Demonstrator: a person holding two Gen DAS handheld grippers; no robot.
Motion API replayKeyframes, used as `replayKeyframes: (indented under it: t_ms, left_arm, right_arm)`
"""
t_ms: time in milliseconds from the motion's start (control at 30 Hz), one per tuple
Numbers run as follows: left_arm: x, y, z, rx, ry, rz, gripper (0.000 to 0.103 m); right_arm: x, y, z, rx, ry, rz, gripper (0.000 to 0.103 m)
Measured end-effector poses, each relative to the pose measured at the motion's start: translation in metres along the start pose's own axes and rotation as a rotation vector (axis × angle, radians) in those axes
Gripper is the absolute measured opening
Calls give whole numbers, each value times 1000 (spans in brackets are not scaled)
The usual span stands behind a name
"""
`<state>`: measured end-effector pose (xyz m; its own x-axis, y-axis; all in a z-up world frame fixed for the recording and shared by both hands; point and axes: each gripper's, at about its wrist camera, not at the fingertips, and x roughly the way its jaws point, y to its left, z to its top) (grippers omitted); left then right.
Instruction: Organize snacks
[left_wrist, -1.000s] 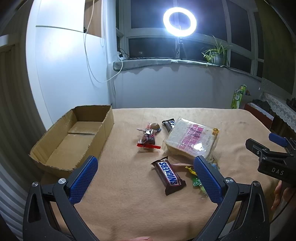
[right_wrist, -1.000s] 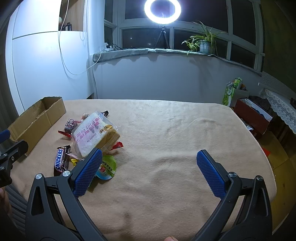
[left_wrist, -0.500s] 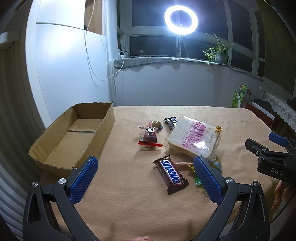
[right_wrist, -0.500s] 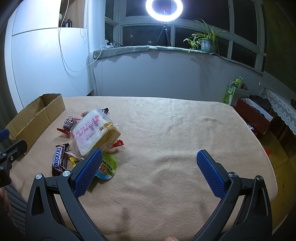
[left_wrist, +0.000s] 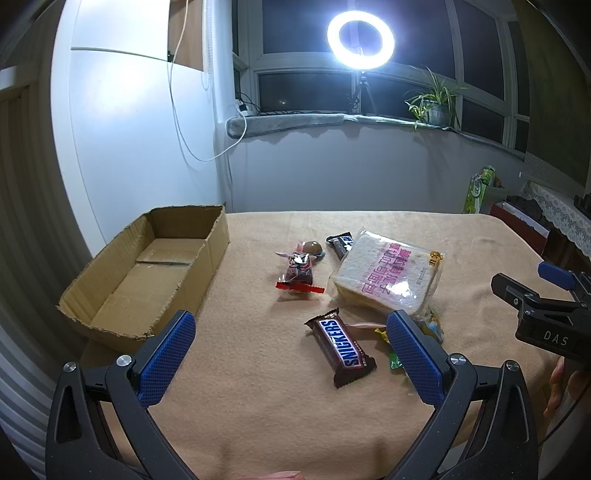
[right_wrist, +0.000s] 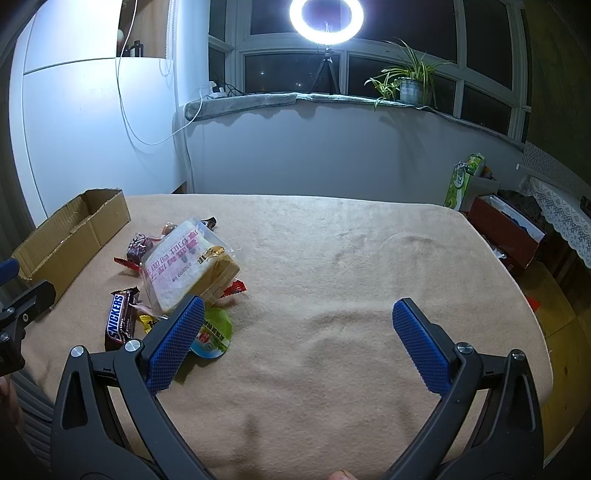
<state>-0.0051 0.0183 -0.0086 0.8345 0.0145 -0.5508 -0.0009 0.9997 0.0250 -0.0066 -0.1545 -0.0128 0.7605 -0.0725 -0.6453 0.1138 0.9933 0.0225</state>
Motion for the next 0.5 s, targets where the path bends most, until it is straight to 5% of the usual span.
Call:
replayKeyframes:
  t_ms: [500]
  left_arm:
    - [0, -1, 0, 1, -1, 1, 103]
  right_arm:
    - [0, -1, 0, 4, -1, -2, 103]
